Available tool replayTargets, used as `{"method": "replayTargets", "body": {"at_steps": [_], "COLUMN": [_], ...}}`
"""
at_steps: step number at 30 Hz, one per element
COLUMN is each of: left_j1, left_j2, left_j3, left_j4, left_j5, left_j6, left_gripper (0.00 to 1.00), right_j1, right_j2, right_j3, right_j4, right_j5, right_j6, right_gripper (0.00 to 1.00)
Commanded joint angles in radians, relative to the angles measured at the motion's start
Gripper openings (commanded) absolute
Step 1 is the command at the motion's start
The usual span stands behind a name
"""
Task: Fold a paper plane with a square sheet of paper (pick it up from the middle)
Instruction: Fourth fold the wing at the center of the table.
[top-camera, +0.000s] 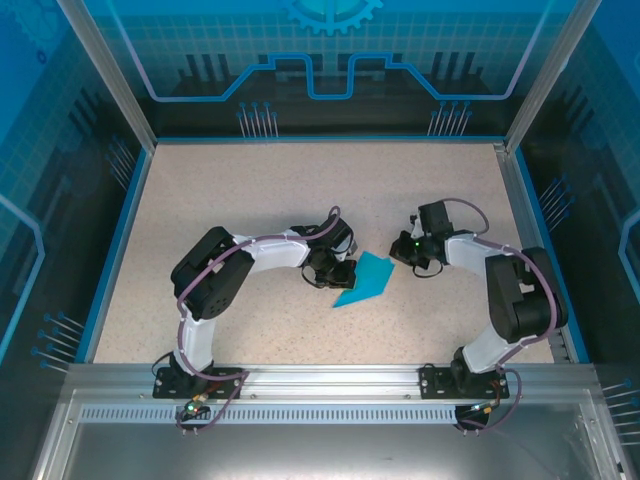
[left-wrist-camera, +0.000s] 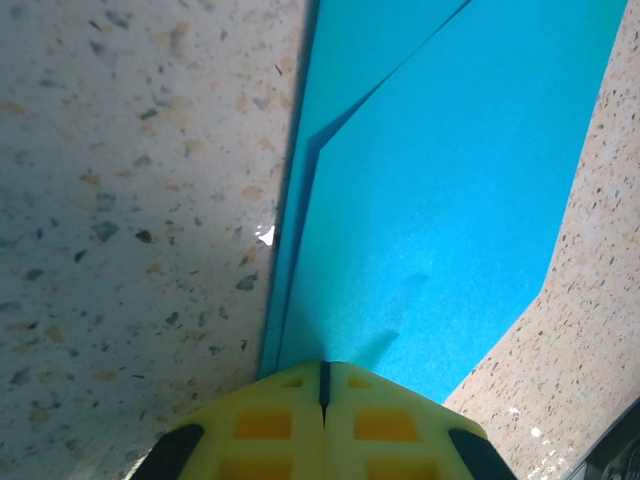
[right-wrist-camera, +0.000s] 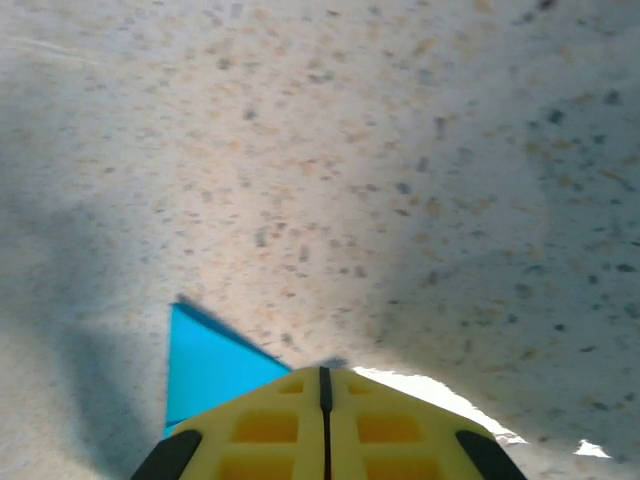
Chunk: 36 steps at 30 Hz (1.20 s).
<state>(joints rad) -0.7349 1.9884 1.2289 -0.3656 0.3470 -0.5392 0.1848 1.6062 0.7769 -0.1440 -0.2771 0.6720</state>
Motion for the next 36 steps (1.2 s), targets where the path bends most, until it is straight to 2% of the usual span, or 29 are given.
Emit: {"method": "replayTargets", "body": {"at_steps": [1, 5, 22, 31, 36], "left_j1": [0.004, 0.004, 0.004, 0.004, 0.004], "left_j2": [0.013, 0.014, 0.015, 0.015, 0.016], "left_j3": [-0.015, -0.013, -0.019, -0.025, -0.022], "left_j4": [-0.142, -0.142, -0.146, -0.144, -0.136], "left_j5": [-0.042, -0.040, -0.041, -0.040, -0.040], "left_j6": [0.024, 0.023, 0.018, 0.019, 0.018], "left_gripper": [0.00, 0.00, 0.00, 0.00, 0.00], "right_j1": [0.021, 0.043, 0.013, 0.007, 0.013], "right_j2": [-0.032, 0.002, 0.081, 0.076, 0.023], "right_j3": [-0.014, -0.028, 0.017, 0.070, 0.053], "right_j4": [0.039, 0.013, -0.068, -0.105, -0.066], "right_j5": [-0.096, -0.124, 0.058, 0.144, 0.118], "right_j6": [-0.019, -0.019, -0.004, 0.043, 0.030], "right_gripper": [0.07, 0.07, 0.06, 0.06, 0.09]}}
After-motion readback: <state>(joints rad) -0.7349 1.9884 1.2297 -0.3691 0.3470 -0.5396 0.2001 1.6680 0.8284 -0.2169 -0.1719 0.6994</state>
